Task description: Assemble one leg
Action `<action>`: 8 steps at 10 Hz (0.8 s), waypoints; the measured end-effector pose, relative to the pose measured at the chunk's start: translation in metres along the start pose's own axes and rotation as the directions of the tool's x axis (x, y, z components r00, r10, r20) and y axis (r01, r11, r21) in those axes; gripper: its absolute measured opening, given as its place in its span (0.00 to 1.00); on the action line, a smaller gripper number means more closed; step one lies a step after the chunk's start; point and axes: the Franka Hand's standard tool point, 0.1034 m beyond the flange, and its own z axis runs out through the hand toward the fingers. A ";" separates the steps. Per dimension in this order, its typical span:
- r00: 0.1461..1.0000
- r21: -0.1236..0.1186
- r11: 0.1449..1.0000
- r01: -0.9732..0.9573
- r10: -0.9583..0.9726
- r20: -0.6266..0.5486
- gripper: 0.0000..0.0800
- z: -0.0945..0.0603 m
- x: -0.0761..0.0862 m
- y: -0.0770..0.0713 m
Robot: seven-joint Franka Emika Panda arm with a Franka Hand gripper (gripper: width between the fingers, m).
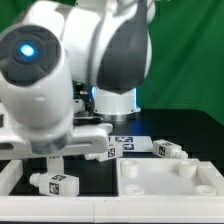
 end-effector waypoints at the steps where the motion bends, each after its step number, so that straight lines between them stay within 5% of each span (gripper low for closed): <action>1: 1.000 -0.001 1.000 0.000 0.000 -0.003 0.81 0.011 0.000 -0.002; 4: 1.000 0.000 1.000 -0.004 0.004 0.008 0.81 0.034 -0.002 -0.006; 8: 1.000 0.001 1.000 -0.004 0.004 0.010 0.78 0.035 -0.003 -0.006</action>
Offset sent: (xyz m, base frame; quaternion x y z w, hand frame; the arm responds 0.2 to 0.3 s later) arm -0.0284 -0.0014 -0.0105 -0.0241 -0.0176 0.0343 0.9990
